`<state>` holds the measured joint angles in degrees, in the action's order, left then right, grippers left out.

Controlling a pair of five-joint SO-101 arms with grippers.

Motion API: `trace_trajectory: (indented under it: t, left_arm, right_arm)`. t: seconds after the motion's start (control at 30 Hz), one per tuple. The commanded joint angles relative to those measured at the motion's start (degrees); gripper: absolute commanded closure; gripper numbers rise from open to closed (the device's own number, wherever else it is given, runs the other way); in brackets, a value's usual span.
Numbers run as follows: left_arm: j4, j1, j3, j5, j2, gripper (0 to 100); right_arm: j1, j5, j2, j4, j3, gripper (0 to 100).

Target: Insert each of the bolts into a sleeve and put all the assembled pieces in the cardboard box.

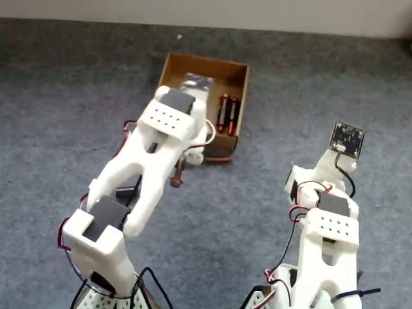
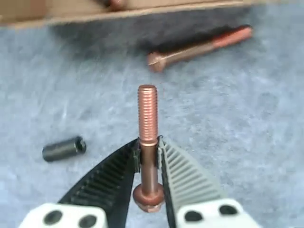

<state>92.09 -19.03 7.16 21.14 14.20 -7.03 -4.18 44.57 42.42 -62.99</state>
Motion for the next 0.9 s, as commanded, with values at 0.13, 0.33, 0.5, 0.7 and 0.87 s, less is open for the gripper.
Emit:
trace_trajectory:
  t: [0.13, 0.33, 0.5, 0.7, 0.87]
  left_arm:
    - [0.6, 11.3, 0.5, 30.7, -3.1, 99]
    - [0.8, 11.8, -1.8, 45.5, -3.0, 99]
    - [0.6, 11.0, -4.2, 49.3, -3.0, 99]
    - [1.0, 11.0, -4.2, 49.3, -3.0, 99]
    - [0.7, 11.0, -3.6, 49.3, -3.0, 99]
  right_arm:
    - [-0.5, -0.3, 1.2, -1.5, 0.4, 99.3]
    - [-0.4, -0.3, 1.2, -1.5, 0.4, 99.3]
    - [-0.4, -0.3, 1.1, -1.5, 0.3, 99.3]
    - [-0.3, -0.3, 1.1, -1.5, 0.3, 99.3]
    - [-0.3, -0.3, 1.1, -1.5, 0.3, 99.3]
